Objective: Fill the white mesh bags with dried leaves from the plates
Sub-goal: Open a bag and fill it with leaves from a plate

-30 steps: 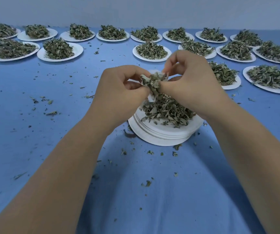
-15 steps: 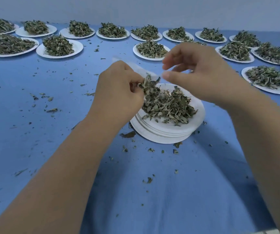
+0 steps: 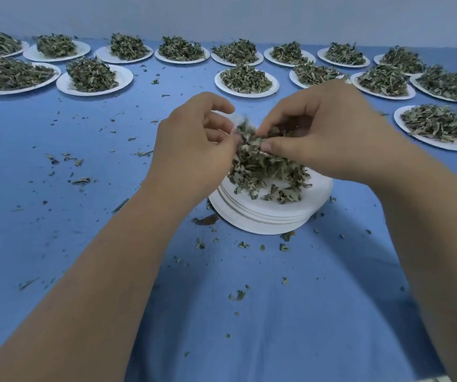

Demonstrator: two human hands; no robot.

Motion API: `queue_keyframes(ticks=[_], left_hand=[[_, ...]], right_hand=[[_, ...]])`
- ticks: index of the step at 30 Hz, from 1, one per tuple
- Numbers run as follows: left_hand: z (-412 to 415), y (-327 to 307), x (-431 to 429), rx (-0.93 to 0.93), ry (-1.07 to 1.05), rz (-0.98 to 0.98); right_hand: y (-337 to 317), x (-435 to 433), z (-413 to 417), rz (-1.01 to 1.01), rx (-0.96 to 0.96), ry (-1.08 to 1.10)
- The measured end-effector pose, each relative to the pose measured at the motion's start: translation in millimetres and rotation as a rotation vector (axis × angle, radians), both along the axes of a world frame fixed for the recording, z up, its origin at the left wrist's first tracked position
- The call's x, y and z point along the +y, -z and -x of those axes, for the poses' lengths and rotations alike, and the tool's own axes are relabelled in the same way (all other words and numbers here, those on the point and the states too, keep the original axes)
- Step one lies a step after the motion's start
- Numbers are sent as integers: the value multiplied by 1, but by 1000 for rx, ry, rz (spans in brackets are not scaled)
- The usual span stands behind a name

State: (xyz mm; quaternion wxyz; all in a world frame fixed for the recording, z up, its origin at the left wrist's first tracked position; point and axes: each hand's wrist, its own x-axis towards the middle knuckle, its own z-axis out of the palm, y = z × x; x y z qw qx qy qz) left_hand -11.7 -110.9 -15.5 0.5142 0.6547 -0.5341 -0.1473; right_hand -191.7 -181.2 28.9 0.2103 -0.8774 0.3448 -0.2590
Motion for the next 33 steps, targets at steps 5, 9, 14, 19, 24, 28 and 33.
queue_keyframes(ticks=[5, 9, 14, 19, 24, 28, 33], left_hand=[[-2, -2, 1, 100, 90, -1], [-10, -3, 0, 196, 190, -40], [-15, -5, 2, 205, 255, -47], [-9, -1, -1, -2, 188, -92], [-10, -4, 2, 86, 239, -56], [-11, 0, -2, 64, 122, 16], [-11, 6, -8, -88, 5, 1]], right_hand=[[21, -3, -20, 82, 0, 33], [22, -13, -23, 46, 8, -62], [26, -21, -31, 35, 10, -17], [30, -20, -36, 139, -24, 77], [34, -12, -46, 212, -5, 155], [33, -10, -48, 187, 13, 246], [21, -7, -29, -239, -104, 119]])
